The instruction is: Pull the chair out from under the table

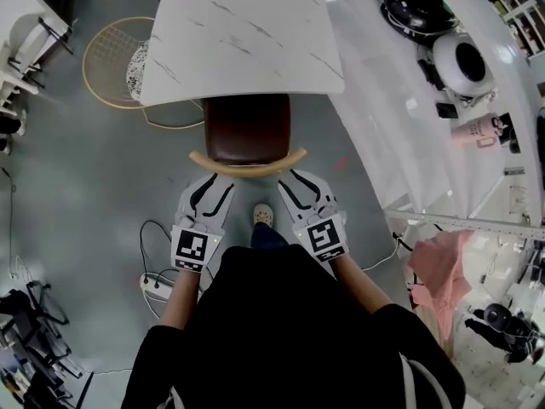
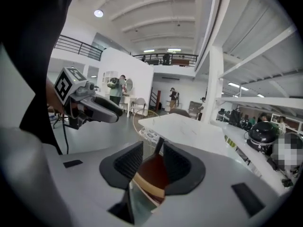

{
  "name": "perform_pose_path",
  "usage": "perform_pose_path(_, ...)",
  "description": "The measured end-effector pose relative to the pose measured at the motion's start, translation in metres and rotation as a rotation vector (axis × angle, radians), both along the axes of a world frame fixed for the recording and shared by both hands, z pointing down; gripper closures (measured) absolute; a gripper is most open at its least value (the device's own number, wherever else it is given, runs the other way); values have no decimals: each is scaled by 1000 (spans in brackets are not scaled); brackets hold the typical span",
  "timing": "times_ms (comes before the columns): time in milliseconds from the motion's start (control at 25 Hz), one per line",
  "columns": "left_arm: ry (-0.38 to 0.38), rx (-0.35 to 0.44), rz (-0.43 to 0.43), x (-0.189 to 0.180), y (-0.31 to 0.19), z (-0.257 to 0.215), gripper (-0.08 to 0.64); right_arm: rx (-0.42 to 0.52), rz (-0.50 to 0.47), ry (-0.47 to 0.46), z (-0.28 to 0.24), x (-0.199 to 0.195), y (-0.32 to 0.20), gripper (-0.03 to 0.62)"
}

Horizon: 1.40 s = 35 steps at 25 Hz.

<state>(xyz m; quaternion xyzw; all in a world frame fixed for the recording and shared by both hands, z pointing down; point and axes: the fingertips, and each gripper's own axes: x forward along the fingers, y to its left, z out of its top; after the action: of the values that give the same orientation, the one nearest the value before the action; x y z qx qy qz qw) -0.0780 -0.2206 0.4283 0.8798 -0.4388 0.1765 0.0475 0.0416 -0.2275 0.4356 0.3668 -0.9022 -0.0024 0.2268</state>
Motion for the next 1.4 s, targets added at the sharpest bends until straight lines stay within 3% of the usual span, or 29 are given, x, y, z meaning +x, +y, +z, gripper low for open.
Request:
perform_pose_path(280,-75,-135,45,3,-25,47,353,-119,-120,98,52,9,-26,456)
perform_pose_path(520,-196,-242,157,9,-32,92,293,-171,-219,234,96,9,-36,422)
perform_pose_path(760,-399,-320,317,14,-36,144,265,-171,-345,414,141,4,-37,402)
perform_pose_path(1200,-838,-334,701,2,-39,229,232,-128,-544,786,211,5,-44,402)
perform_pose_path(1400,-967,-371,806,-9,-33,270,232,-103,-673,978,250,13,-44,393)
